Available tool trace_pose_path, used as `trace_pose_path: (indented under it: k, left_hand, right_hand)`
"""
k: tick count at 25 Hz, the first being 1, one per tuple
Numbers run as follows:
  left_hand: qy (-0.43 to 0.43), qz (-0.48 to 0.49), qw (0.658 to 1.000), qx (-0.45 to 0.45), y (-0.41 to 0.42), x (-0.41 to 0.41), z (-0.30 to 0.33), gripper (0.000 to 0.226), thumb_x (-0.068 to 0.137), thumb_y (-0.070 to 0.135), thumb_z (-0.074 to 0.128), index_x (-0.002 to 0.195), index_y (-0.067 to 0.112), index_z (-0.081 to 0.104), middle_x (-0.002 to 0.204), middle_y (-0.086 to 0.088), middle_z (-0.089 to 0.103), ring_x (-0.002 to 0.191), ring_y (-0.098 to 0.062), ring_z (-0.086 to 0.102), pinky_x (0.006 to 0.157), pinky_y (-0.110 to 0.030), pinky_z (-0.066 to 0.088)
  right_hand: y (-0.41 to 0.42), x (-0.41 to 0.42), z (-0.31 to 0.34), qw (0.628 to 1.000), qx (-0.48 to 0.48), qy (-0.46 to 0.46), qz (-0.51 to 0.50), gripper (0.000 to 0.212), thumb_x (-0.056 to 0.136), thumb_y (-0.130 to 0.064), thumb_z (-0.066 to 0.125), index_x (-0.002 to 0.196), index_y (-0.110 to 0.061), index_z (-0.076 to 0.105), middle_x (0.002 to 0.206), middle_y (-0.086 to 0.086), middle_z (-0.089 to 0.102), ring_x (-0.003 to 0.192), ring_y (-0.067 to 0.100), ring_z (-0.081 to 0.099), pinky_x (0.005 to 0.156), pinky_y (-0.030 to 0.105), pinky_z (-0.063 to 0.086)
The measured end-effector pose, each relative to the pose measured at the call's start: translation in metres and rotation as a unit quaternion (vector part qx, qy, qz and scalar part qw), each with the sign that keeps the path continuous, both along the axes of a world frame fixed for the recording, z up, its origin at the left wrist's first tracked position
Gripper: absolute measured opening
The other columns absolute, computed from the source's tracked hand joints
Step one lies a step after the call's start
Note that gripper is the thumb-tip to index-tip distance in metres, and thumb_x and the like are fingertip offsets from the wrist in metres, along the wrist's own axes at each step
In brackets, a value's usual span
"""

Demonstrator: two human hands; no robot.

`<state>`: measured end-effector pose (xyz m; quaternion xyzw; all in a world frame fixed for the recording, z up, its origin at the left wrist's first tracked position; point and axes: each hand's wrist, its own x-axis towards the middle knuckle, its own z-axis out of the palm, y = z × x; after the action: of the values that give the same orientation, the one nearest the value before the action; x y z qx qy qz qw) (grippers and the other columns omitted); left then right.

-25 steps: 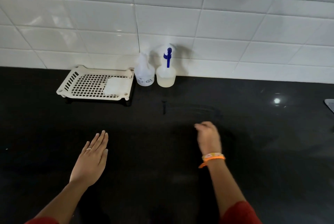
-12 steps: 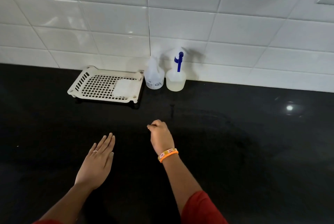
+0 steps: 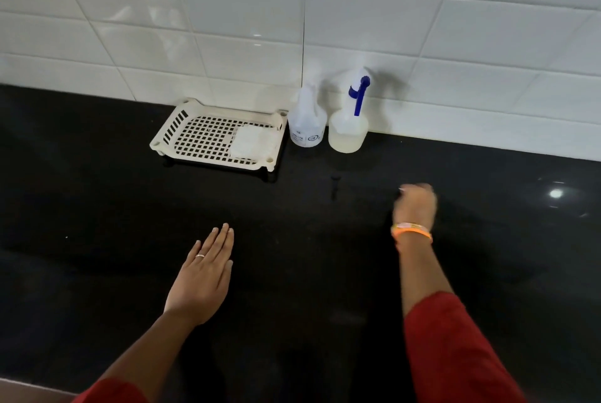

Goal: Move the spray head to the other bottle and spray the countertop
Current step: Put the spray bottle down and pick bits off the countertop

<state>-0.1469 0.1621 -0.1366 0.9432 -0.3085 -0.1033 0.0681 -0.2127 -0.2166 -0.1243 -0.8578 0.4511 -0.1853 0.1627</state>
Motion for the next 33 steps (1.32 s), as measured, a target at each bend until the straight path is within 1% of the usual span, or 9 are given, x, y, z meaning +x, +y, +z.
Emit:
trace_pose_path:
  k: [4,6,11,15,18,22,28,30,33]
  left_hand:
    - [0.022,-0.007,0.999,-0.024,0.001,0.001,0.003,0.069,0.081,0.051,-0.009,0.145,0.024,-0.009,0.154,0.010,-0.014,0.141,-0.003,-0.016,0.117,-0.027,-0.007]
    - [0.025,-0.008,0.999,-0.030,0.001,0.001,0.004,0.069,0.081,0.051,-0.010,0.145,0.024,-0.009,0.155,0.009,-0.014,0.141,-0.003,-0.016,0.117,-0.027,-0.007]
    - [0.010,0.002,1.000,-0.017,0.000,-0.001,0.005,0.069,0.081,0.048,-0.014,0.145,0.023,-0.013,0.153,0.009,-0.019,0.141,-0.006,-0.019,0.116,-0.028,-0.009]
    - [0.003,0.007,1.000,-0.024,0.001,0.000,0.004,0.068,0.082,0.048,-0.012,0.145,0.023,-0.012,0.152,0.010,-0.019,0.141,-0.007,-0.018,0.117,-0.030,-0.007]
    - [0.006,0.000,0.999,-0.039,-0.001,0.000,0.003,0.066,0.084,0.048,-0.008,0.145,0.023,-0.010,0.154,0.009,-0.015,0.142,-0.006,-0.016,0.116,-0.029,-0.008]
    - [0.018,0.001,0.998,-0.068,0.002,0.000,0.002,0.065,0.086,0.048,-0.004,0.146,0.023,-0.008,0.155,0.010,-0.013,0.142,-0.003,-0.015,0.115,-0.020,-0.015]
    - [0.014,-0.003,0.999,-0.041,0.000,-0.001,0.007,0.071,0.079,0.049,-0.013,0.144,0.020,-0.013,0.151,0.007,-0.020,0.140,-0.004,-0.018,0.115,-0.025,-0.010]
    - [0.005,-0.003,1.000,-0.030,-0.001,-0.001,0.007,0.072,0.078,0.049,-0.016,0.144,0.020,-0.015,0.151,0.007,-0.022,0.140,-0.005,-0.019,0.115,-0.025,-0.010]
    - [-0.005,0.006,1.000,-0.024,-0.002,-0.002,0.003,0.072,0.078,0.049,-0.015,0.144,0.020,-0.015,0.152,0.007,-0.021,0.140,-0.004,-0.018,0.115,-0.026,-0.009]
  right_hand:
    - [0.154,0.092,0.005,0.952,0.013,0.047,0.304,0.028,0.079,0.011,0.050,0.099,0.003,0.068,0.106,0.020,0.058,0.096,0.035,0.054,0.078,0.038,0.052]
    - [0.164,0.096,0.010,0.920,0.014,0.060,0.386,0.031,0.083,0.010,0.048,0.105,0.001,0.066,0.110,0.017,0.057,0.099,0.031,0.052,0.080,0.039,0.052]
    - [-0.047,0.004,-0.036,0.999,-0.018,-0.010,0.032,0.042,0.080,0.000,0.044,0.091,-0.029,0.072,0.090,0.026,0.065,0.084,0.044,0.060,0.078,0.048,0.051]
    - [-0.058,0.000,-0.018,0.997,-0.023,0.042,-0.065,0.023,0.082,0.001,0.048,0.085,0.002,0.072,0.087,0.027,0.063,0.081,0.042,0.058,0.075,0.043,0.050]
    - [0.030,0.067,-0.017,0.992,-0.037,0.008,0.123,0.029,0.073,0.005,0.049,0.091,0.004,0.072,0.093,0.028,0.064,0.086,0.042,0.060,0.077,0.040,0.049]
    - [0.194,0.121,-0.004,0.903,-0.022,0.051,0.426,0.028,0.080,0.008,0.050,0.101,0.001,0.067,0.107,0.017,0.059,0.099,0.033,0.053,0.081,0.037,0.051]
    - [0.220,0.007,-0.008,0.853,-0.001,0.031,0.521,0.033,0.084,-0.002,0.055,0.115,-0.011,0.064,0.113,0.006,0.060,0.100,0.020,0.056,0.085,0.027,0.050]
    - [0.156,-0.042,-0.021,0.896,-0.030,0.002,0.444,0.035,0.077,0.000,0.053,0.106,-0.013,0.069,0.102,0.005,0.066,0.091,0.022,0.061,0.084,0.026,0.048]
    - [0.032,-0.091,-0.027,0.981,0.013,0.072,0.179,0.025,0.078,-0.002,0.053,0.096,-0.011,0.068,0.096,0.013,0.066,0.084,0.026,0.062,0.083,0.035,0.049]
